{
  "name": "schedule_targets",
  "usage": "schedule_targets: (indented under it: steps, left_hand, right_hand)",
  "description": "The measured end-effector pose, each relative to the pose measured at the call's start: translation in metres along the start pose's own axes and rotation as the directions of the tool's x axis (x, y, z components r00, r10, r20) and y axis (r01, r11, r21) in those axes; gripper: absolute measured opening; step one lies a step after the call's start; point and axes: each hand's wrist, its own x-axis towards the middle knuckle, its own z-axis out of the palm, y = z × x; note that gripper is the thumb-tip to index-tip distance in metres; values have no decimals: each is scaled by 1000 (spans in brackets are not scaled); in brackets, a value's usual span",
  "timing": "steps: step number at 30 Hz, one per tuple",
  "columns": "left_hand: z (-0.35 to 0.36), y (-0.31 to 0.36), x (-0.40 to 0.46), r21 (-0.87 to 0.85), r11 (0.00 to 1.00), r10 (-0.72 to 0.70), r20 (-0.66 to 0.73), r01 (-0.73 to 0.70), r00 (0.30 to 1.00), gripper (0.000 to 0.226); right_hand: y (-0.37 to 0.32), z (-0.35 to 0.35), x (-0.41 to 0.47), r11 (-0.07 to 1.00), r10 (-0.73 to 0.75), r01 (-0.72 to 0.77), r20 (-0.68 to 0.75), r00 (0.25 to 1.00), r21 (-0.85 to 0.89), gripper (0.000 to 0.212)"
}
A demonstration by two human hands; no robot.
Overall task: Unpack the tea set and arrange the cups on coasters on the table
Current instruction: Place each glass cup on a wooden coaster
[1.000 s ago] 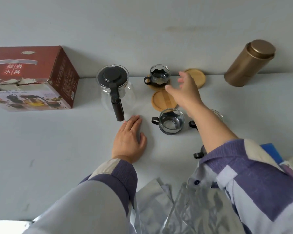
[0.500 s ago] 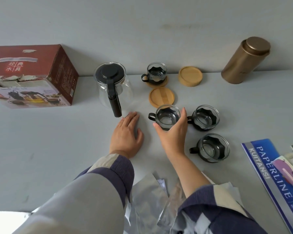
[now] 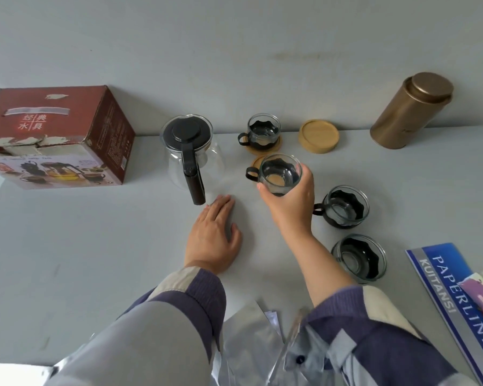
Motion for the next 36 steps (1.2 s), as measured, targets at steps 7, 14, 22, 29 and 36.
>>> schedule_targets:
  steps: [7, 14, 22, 29, 36]
  left_hand:
    - [2, -1, 2, -19, 1000, 3, -5, -3, 1000, 54]
    - [2, -2, 2, -18, 1000, 6, -5, -6, 1000, 54]
    - [2, -1, 2, 1, 1000, 2, 0, -2, 1000, 54]
    - [2, -3, 1, -11, 1000, 12, -9, -12, 1000, 54]
    - [-2, 3, -1, 44, 999, 13, 30, -14, 999, 53]
  right_hand:
    - [4, 18, 38, 998, 1, 2, 53, 999, -62, 78]
    - [19, 32, 42, 983, -7, 13, 36, 999, -183, 80]
    - [28, 29, 40, 960, -1, 34, 118, 993, -279, 115]
    - [28, 29, 23, 951, -3, 45, 136, 991, -306, 112]
    - [16, 3, 29, 959, 162, -73, 319, 934, -272, 109]
